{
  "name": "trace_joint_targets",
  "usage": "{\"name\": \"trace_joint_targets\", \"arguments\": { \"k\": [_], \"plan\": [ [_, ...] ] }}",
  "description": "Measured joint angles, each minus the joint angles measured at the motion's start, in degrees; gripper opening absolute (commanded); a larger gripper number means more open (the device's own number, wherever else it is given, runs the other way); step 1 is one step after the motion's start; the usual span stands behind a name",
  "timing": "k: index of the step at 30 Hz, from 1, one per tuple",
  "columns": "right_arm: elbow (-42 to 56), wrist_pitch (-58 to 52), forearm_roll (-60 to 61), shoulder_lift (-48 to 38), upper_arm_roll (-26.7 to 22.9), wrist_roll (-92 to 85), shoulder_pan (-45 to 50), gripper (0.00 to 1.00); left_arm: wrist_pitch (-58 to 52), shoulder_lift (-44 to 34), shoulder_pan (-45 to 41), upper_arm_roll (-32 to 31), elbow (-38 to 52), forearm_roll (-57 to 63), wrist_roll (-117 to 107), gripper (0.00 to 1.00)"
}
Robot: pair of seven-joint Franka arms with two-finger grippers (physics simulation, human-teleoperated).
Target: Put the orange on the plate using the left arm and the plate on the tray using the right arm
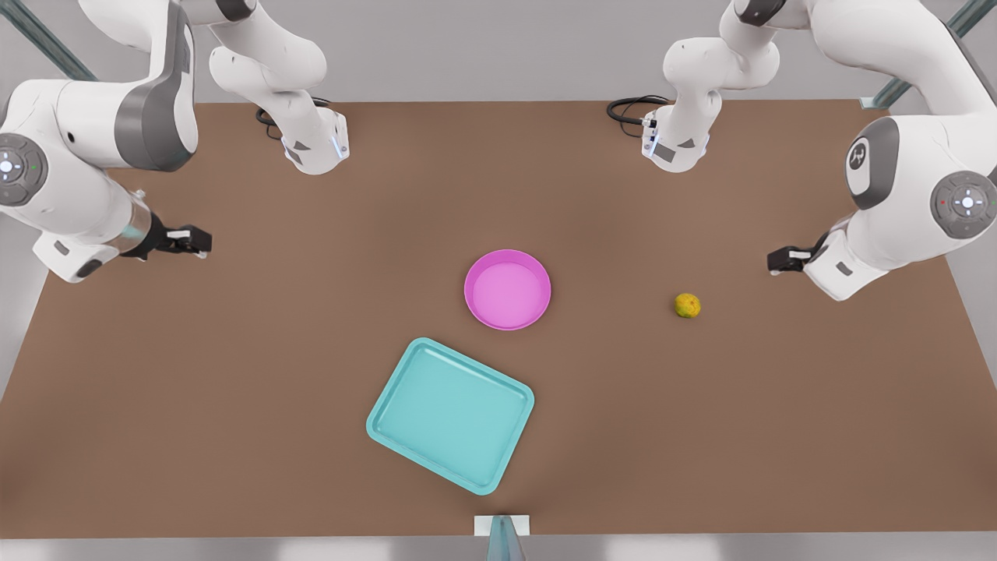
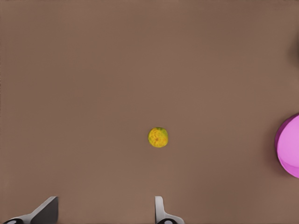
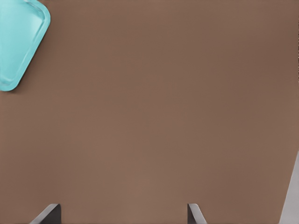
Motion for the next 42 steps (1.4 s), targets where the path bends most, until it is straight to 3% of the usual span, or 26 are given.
{"name": "trace_joint_targets", "arguments": {
  "k": [2,5,8,12,20,36,39,42],
  "plan": [
    [0.00,1.06,-0.01,0.07,0.00,-0.18,0.01,1.00,1.06,0.94,0.06,0.00,-2.42,0.11,-0.02,1.00],
    [-0.10,2.11,0.02,0.20,0.00,-0.41,0.01,1.00,8.04,3.63,-0.05,-0.07,-20.54,-0.08,-0.05,1.00],
    [-0.20,2.73,0.12,0.31,0.00,-0.61,-0.03,1.00,21.02,6.59,-0.04,-0.09,-33.18,-0.31,-0.05,1.00],
    [-0.32,3.11,0.22,0.60,-0.08,-0.81,-0.10,1.00,34.64,8.58,-0.15,-0.08,-38.94,-0.48,-0.11,1.00],
    [-0.44,3.13,0.47,1.09,-0.26,-1.10,-0.18,1.00,47.06,8.91,-1.99,-0.08,-42.09,-0.57,-0.25,1.00],
    [-1.30,2.98,0.83,1.16,-0.27,-1.33,-0.61,1.00,51.37,14.97,-3.11,0.00,-43.19,-0.58,-1.05,1.00],
    [-1.31,2.96,0.88,1.16,-0.26,-1.35,-0.68,1.00,51.54,15.04,-3.10,0.00,-43.19,-0.46,-1.22,0.64],
    [-1.32,2.95,0.91,1.16,-0.26,-1.36,-0.81,1.00,51.74,15.05,-3.12,0.00,-43.15,-0.09,-1.69,0.64]
  ]
}}
